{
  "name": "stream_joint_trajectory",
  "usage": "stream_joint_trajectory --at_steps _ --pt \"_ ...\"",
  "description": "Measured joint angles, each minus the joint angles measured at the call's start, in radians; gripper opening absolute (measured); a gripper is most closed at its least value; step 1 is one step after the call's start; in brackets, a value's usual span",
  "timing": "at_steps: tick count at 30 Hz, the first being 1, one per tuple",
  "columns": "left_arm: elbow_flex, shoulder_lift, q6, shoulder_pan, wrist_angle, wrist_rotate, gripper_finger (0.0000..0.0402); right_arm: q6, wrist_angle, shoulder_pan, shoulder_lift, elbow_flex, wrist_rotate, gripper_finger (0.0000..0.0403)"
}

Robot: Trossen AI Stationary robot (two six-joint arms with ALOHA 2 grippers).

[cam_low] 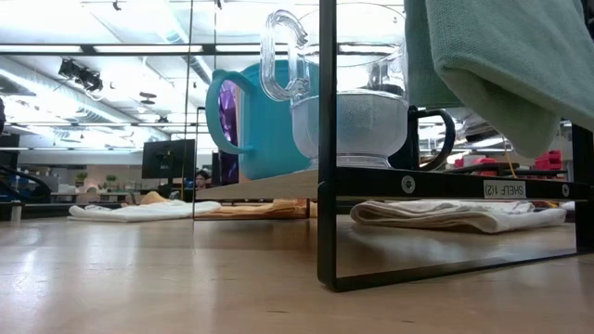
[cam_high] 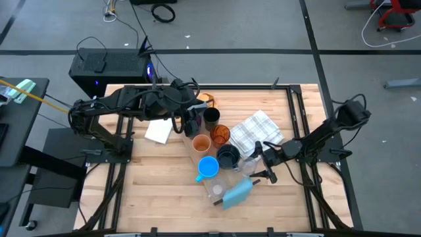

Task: Stack small to large cups/mugs on shelf
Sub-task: Put the transparent mug on the shelf

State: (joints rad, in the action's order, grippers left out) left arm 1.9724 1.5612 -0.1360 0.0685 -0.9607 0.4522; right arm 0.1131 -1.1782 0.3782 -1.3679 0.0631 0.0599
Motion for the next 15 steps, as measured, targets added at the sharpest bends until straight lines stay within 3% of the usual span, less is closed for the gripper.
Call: stream_joint_trajectory --at_steps 15 --pt "0.0 0.0 0.002 0.0 0.0 0.0 0.0107 0.022 -0.08 0.0 -0.101 0.0 -0.006 0.0319"
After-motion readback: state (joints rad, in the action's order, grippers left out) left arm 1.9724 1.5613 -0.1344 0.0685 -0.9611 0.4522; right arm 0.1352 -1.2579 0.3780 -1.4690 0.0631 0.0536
